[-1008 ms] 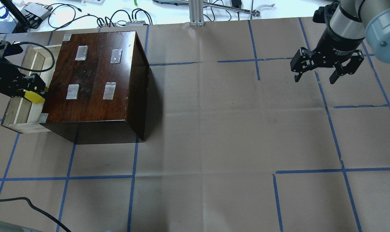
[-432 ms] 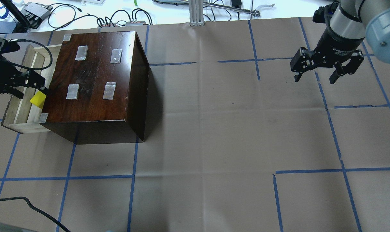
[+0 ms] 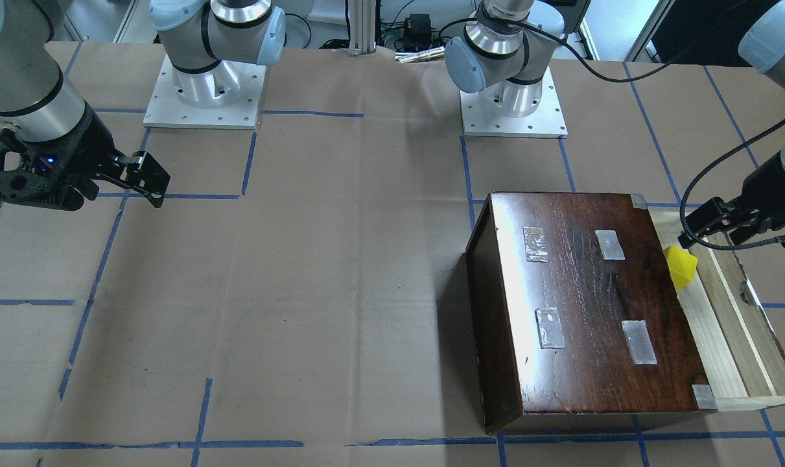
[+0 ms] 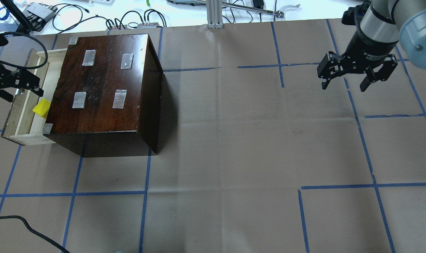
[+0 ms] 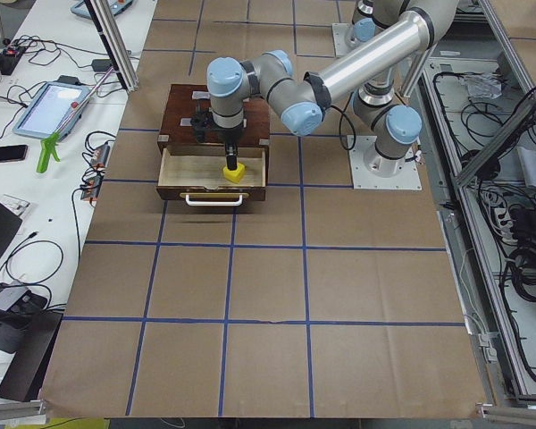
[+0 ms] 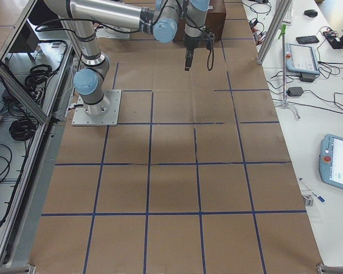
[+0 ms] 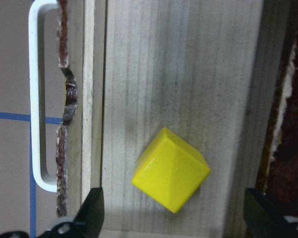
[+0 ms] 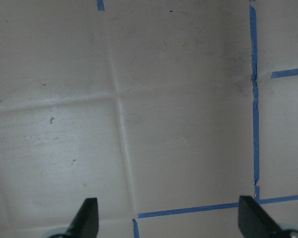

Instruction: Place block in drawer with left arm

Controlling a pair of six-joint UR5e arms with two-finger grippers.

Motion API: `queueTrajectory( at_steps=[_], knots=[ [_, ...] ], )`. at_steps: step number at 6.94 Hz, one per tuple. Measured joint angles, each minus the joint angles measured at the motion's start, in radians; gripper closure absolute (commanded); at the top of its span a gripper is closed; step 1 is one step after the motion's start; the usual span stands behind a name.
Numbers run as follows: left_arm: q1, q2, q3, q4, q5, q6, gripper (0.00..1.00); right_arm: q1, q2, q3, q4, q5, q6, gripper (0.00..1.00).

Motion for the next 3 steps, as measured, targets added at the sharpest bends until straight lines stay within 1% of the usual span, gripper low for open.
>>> queueTrajectory(
  at_steps=[1,3],
  knots=[
    [-0.017,0.032,0.004,-0.036,-0.002,-0.047,0.01,0.0,0.0,0.0,0.0,0.0,0.0,0.0],
    [-0.123,0.075,0.027,-0.103,-0.002,-0.207,0.01,0.0,0.0,-0.001,0.0,0.0,-0.001,0.0]
  ],
)
